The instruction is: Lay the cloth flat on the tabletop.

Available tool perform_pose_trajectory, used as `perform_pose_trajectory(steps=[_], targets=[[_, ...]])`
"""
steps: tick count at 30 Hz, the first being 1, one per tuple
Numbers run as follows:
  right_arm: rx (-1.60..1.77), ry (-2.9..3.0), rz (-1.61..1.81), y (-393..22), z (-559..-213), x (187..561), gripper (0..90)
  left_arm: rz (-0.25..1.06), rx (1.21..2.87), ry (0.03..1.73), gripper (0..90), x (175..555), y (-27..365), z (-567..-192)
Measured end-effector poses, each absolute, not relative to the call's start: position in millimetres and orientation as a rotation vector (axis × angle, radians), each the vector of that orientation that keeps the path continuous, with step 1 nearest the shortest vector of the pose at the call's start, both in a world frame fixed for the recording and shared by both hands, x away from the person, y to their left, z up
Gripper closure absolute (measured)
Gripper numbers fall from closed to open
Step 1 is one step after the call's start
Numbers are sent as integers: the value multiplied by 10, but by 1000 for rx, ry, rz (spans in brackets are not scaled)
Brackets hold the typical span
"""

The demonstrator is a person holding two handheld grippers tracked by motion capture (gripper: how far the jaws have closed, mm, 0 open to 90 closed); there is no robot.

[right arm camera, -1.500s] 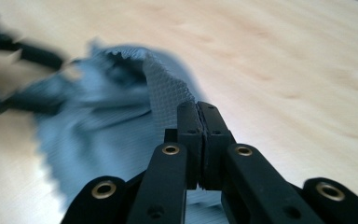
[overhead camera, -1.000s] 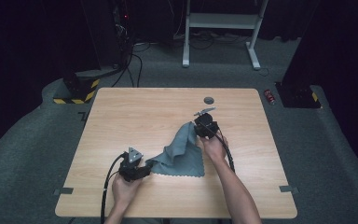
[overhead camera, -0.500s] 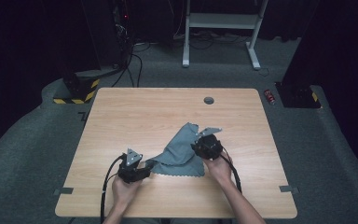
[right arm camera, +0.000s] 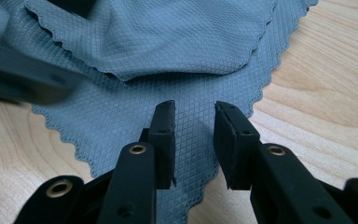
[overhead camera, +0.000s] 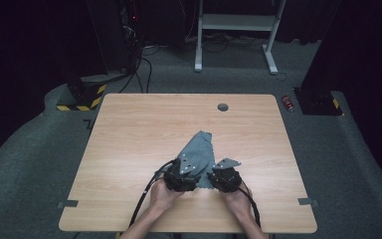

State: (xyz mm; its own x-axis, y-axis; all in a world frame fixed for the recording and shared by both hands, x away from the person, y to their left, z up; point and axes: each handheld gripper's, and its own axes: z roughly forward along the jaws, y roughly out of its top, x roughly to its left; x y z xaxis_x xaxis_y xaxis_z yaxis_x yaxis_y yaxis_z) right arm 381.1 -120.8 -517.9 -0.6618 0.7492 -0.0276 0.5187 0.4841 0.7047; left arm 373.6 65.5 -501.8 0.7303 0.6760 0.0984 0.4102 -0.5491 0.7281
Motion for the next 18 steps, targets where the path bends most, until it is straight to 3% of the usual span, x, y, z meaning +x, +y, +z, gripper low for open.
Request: perform_pose_trajectory(steps=[5,7,12,18], targets=[[1048,2398,986,-1219,-5192,3801,691,493,2267,820,611,3817,543,-5037],[1045,2383,1004,-1230,-5210,3786,691,498,2282,827,644,3871,527,-5036],[1041,2365,1034,-1250,-5235,3767,689,473,2259,854,873,3998,640,-4954],[1043,2364,1033,-1248,-5234,3765,689,438,2151,929,896,4123,889,-4772]])
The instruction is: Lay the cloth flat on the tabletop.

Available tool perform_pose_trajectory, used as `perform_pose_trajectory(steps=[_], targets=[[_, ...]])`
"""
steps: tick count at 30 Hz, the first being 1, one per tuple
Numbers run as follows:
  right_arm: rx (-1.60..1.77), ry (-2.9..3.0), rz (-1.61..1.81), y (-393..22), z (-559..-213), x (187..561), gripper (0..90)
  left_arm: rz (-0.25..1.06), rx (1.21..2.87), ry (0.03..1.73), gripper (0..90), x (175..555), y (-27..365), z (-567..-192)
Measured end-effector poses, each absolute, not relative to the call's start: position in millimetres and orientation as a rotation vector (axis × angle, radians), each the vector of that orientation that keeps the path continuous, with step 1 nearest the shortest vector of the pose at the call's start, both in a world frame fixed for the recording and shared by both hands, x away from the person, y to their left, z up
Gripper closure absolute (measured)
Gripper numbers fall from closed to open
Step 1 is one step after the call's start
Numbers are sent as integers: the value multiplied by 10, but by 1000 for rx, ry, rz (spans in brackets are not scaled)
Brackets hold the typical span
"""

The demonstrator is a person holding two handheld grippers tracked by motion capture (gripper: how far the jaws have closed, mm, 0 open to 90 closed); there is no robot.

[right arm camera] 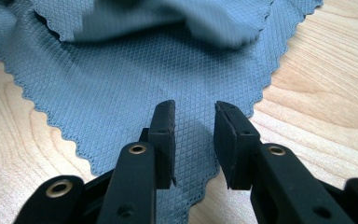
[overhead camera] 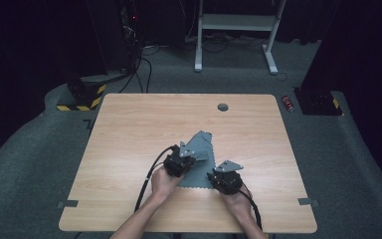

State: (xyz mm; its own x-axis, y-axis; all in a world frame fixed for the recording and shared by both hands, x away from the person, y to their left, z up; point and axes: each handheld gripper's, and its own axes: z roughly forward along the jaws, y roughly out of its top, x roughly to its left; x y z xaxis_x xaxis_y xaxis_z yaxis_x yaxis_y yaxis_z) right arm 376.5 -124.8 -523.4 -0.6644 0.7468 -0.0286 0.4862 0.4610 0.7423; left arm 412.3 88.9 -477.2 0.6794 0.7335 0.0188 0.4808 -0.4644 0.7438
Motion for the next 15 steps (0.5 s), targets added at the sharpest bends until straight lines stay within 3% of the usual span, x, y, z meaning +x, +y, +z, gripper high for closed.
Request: perform_pose_trajectory(steps=[15], targets=[[1031,2362,1028,-1245,-5235,3763,688,496,1927,1229,898,4587,1712,-4598]])
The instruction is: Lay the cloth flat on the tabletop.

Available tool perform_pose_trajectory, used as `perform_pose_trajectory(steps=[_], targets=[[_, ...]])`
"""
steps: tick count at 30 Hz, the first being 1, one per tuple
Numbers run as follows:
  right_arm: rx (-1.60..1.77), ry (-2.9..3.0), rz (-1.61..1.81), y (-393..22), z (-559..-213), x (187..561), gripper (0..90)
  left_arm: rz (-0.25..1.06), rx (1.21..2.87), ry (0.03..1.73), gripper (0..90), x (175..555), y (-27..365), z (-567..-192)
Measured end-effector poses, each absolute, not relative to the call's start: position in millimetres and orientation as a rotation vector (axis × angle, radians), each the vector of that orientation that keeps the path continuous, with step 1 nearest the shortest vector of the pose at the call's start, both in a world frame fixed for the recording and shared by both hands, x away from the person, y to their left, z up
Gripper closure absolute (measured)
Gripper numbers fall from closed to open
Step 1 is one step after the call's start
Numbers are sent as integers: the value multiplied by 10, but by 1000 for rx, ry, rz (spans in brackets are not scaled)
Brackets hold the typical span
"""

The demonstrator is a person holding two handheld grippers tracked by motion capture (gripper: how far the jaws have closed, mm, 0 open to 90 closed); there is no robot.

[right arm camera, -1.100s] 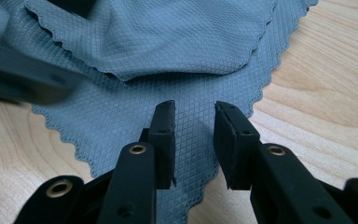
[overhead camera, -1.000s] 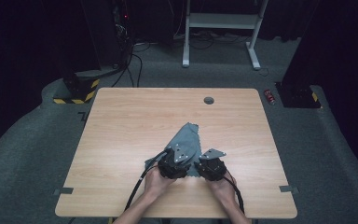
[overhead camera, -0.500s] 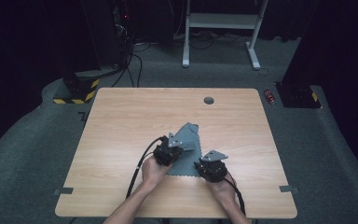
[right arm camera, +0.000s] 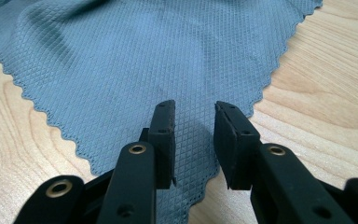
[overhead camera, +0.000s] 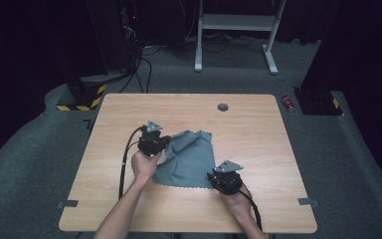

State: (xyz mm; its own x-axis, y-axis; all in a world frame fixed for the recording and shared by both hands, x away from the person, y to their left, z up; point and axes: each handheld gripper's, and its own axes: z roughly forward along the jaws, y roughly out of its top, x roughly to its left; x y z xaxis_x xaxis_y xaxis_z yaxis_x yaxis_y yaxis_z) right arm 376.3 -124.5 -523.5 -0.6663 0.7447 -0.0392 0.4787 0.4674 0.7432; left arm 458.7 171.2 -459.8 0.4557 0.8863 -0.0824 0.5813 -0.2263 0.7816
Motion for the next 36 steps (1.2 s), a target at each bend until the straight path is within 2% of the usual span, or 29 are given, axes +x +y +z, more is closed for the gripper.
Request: perform_pose_trajectory(steps=[4,7,11,15,28,36], targets=[[1037,2362,1029,-1245,-5235,3762,688,506,1920,1363,886,4712,1934,-4745],[1038,2362,1029,-1244,-5235,3761,688,484,1881,1440,748,4699,2092,-4831],[1038,2362,1030,-1245,-5235,3762,688,465,1900,1362,602,4519,2092,-4809],[1038,2362,1030,-1244,-5235,3762,688,451,1944,1271,582,4274,2037,-4809],[1037,2388,1083,-1335,-5127,3656,703,384,2064,1206,612,3531,2074,-5103],[1033,2433,1046,-1380,-5200,3566,728,437,2099,1167,802,3421,2046,-5170]])
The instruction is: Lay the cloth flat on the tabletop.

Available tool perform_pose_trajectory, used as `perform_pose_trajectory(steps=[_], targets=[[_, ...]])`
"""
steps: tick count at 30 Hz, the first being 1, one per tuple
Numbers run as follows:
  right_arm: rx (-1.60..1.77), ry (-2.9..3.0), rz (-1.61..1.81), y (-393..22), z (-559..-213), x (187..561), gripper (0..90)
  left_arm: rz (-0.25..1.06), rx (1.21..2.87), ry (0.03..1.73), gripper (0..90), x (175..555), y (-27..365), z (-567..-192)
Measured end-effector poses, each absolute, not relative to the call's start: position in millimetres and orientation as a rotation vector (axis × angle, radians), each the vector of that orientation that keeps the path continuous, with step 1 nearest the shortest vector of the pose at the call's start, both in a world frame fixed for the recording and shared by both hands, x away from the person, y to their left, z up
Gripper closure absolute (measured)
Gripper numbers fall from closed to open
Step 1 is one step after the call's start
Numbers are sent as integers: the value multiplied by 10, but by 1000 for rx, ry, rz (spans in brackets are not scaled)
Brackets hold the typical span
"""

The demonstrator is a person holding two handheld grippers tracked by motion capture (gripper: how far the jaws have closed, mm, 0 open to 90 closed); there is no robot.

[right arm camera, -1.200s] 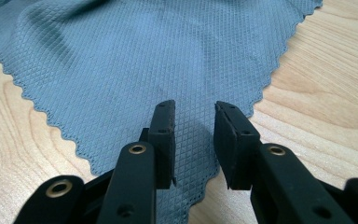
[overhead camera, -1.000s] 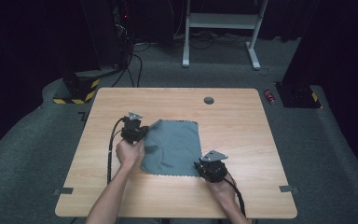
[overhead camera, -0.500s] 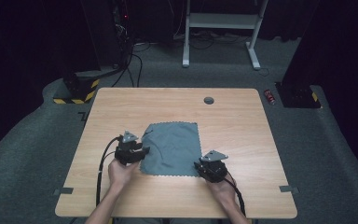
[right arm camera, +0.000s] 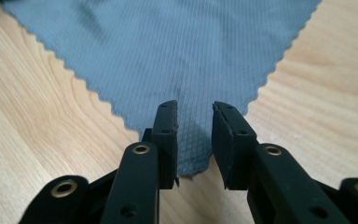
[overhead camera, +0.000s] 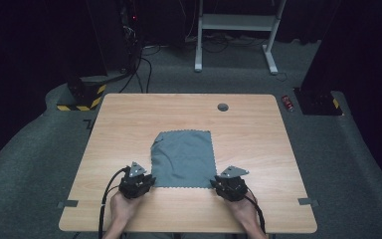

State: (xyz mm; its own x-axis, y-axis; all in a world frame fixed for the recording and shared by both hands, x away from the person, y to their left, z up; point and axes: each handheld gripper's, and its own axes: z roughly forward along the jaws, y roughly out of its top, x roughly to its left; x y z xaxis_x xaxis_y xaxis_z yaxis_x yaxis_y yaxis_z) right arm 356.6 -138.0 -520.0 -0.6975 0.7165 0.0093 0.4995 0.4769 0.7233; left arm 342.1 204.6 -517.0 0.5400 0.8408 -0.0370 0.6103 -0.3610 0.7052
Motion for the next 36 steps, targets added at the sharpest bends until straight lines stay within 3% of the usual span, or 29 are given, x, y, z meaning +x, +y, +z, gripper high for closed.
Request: perform_pose_trajectory(steps=[2,7,18,21,24,27,34,36], targets=[[1031,2428,1047,-1382,-5204,3558,754,428,2098,1166,856,3417,2046,-5170],[955,2439,985,-1387,-5189,3481,897,424,2110,1150,894,3347,2068,-5168],[911,2470,991,-1436,-5175,3308,894,389,2086,1157,880,3196,2142,-5181],[949,2458,1048,-1392,-5159,3385,788,393,2068,1168,876,3211,2150,-5190],[937,2465,1035,-1340,-5160,3414,795,398,2064,1169,877,3202,2138,-5194],[867,2499,985,-1293,-5177,3377,898,403,2074,1154,892,3188,2142,-5194],[804,2543,949,-1356,-5148,3169,899,344,2092,1118,889,3109,2102,-5185],[839,2542,976,-1409,-5152,3168,855,320,2076,1111,824,3132,2090,-5149]])
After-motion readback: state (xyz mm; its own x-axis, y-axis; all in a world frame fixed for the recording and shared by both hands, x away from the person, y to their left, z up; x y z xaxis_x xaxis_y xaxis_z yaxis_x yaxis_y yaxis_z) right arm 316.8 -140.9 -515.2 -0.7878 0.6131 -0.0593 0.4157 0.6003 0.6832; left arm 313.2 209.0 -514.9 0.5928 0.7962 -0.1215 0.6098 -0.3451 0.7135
